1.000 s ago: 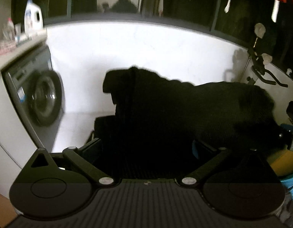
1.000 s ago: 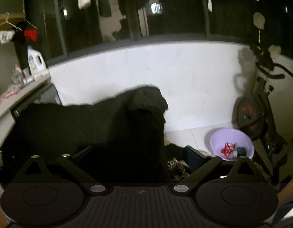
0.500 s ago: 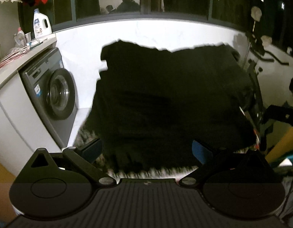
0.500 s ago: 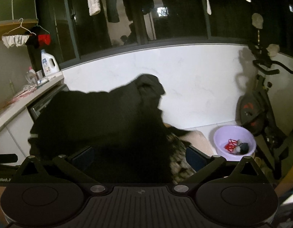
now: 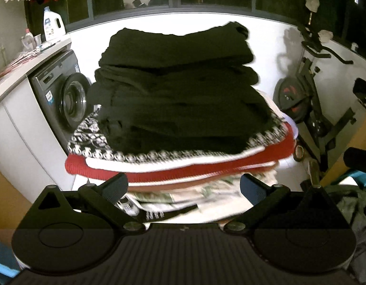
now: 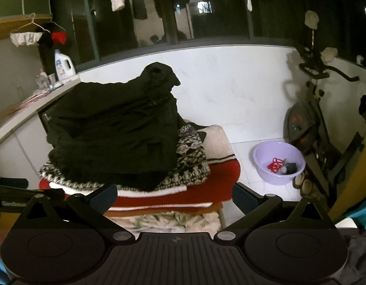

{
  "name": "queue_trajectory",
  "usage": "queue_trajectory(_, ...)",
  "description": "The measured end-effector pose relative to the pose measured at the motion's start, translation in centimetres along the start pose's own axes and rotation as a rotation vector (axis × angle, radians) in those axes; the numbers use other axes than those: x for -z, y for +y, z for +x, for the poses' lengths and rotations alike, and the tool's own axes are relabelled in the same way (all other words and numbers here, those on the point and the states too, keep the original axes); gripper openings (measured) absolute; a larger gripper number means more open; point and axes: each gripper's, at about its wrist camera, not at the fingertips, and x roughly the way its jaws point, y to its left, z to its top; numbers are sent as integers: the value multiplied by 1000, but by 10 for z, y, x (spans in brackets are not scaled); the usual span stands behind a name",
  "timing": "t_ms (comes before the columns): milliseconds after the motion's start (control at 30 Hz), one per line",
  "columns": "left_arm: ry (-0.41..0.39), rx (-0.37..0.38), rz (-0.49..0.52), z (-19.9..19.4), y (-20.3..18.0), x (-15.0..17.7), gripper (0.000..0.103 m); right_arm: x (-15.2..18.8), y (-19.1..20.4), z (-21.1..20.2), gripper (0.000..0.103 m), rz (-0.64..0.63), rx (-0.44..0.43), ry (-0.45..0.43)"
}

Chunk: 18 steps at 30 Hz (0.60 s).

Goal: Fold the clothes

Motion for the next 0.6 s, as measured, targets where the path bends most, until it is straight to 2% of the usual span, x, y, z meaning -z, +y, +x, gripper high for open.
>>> queue_trajectory(300, 22, -3, -2, -38, -24, 36, 102, 33, -17, -51, 102, 16, 3, -1)
queue_trajectory(600, -20, -31, -17, -85, -28, 57, 102, 53, -3, -92, 102, -12, -43, -27)
